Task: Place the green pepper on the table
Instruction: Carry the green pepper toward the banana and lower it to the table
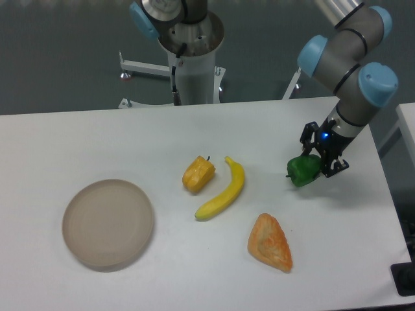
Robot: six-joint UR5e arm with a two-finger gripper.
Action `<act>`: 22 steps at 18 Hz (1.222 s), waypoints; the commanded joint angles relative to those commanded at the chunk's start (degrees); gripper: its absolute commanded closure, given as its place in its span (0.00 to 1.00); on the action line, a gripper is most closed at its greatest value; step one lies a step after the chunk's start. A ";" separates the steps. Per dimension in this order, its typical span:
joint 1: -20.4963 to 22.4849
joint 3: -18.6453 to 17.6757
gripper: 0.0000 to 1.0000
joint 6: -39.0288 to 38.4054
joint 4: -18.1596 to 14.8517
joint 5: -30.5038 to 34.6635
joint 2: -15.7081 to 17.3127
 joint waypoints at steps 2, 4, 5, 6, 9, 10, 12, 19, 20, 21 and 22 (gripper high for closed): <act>0.00 -0.09 0.58 -0.35 0.00 -0.44 0.00; -0.09 -0.35 0.58 -0.61 0.00 -1.05 -0.09; -0.09 -0.79 0.58 -0.62 0.00 -1.05 -0.09; -0.17 -0.97 0.58 -0.62 0.09 -1.05 -0.09; -0.26 -1.32 0.58 -0.70 0.26 -1.05 0.00; -0.35 -1.32 0.58 -0.79 0.26 -1.05 -0.09; -0.44 -1.32 0.58 -0.88 0.35 -1.05 -0.09; -0.88 -2.20 0.55 -1.14 1.05 -1.05 -0.26; -0.97 -2.29 0.55 -1.14 1.23 -1.05 -0.26; -0.97 -2.46 0.55 -1.14 1.32 -1.05 -0.26; -0.97 -2.46 0.55 -1.14 1.41 -1.05 -0.26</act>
